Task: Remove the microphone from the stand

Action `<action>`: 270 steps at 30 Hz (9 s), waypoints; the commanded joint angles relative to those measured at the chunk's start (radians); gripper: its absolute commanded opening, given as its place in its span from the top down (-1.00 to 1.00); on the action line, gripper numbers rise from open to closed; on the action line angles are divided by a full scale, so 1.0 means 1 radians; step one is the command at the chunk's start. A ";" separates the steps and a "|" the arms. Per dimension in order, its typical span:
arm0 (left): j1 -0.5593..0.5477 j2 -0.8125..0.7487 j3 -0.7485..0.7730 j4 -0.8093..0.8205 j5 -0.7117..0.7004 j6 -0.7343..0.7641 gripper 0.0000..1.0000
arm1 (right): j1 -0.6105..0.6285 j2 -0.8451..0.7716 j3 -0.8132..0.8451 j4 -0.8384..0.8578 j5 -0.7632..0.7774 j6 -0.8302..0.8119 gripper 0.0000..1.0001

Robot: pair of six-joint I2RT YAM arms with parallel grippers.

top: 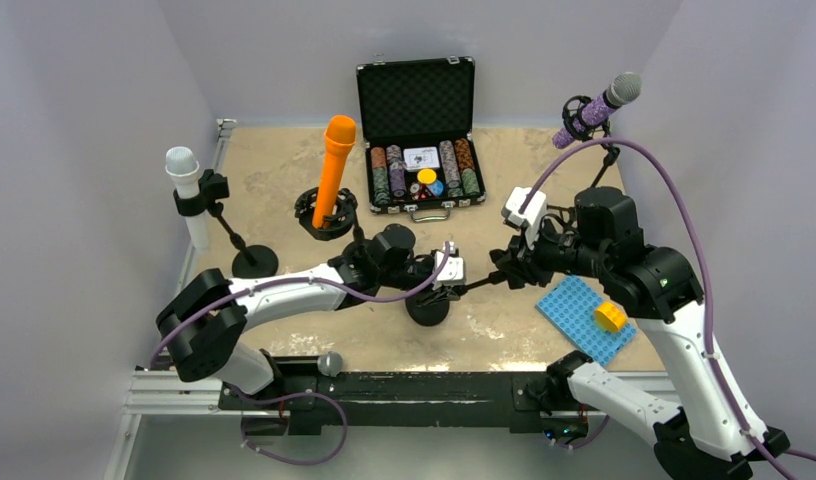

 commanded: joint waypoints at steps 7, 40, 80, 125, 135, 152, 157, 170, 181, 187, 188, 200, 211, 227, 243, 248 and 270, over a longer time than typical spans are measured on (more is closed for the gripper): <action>0.052 -0.060 0.187 -0.432 0.275 0.291 1.00 | -0.003 -0.037 -0.026 -0.134 -0.073 -0.287 1.00; 0.052 -0.156 0.185 -0.501 0.153 0.227 -0.30 | -0.177 -0.009 -0.040 -0.077 -0.296 -0.355 1.00; 0.000 -0.153 0.130 -0.271 -0.182 0.151 1.00 | -0.149 -0.063 -0.021 0.118 -0.085 0.184 1.00; -0.028 0.144 0.331 -0.454 0.331 0.105 0.17 | -0.199 -0.257 -0.221 0.026 -0.447 -0.671 1.00; -0.027 0.013 0.295 -0.458 -0.042 0.103 1.00 | -0.200 -0.037 -0.065 0.090 -0.213 0.101 1.00; -0.013 -0.057 0.181 -0.364 -0.118 -0.053 -0.29 | -0.328 0.175 -0.039 -0.045 -0.277 0.211 1.00; 0.066 -0.050 0.250 -0.479 0.071 0.002 -0.44 | -0.328 0.138 -0.097 -0.069 -0.336 -0.007 1.00; 0.112 0.155 0.410 -0.658 0.528 0.149 -0.36 | -0.314 -0.197 -0.268 0.142 -0.420 -0.486 1.00; 0.095 0.193 0.354 -0.567 0.432 0.096 0.03 | -0.307 -0.213 -0.287 0.162 -0.427 -0.496 1.00; 0.096 0.151 0.337 -0.505 0.312 0.049 0.61 | -0.309 -0.146 -0.259 0.306 -0.275 -0.113 1.00; 0.097 0.134 0.325 -0.489 0.281 0.047 0.69 | -0.311 -0.107 -0.226 0.298 -0.237 -0.035 1.00; -0.006 0.006 0.179 -0.394 -0.302 -0.064 1.00 | -0.434 0.155 -0.036 -0.028 -0.031 0.546 1.00; 0.072 -0.064 0.280 -0.619 0.125 0.085 -0.39 | -0.433 0.026 -0.185 0.000 -0.340 0.019 1.00; 0.059 0.170 0.352 -0.562 0.498 0.180 -0.38 | -0.432 -0.283 -0.356 0.036 -0.542 -0.714 1.00; 0.089 -0.008 0.420 -0.623 0.346 0.275 -0.40 | -0.433 -0.316 -0.298 -0.068 -0.582 -0.757 1.00; 0.089 0.138 0.527 -0.663 0.339 0.387 -0.49 | -0.433 -0.323 -0.297 -0.093 -0.587 -0.808 1.00; 0.054 0.176 0.323 -0.217 0.168 0.156 1.00 | -0.434 -0.200 -0.159 0.140 -0.387 0.110 1.00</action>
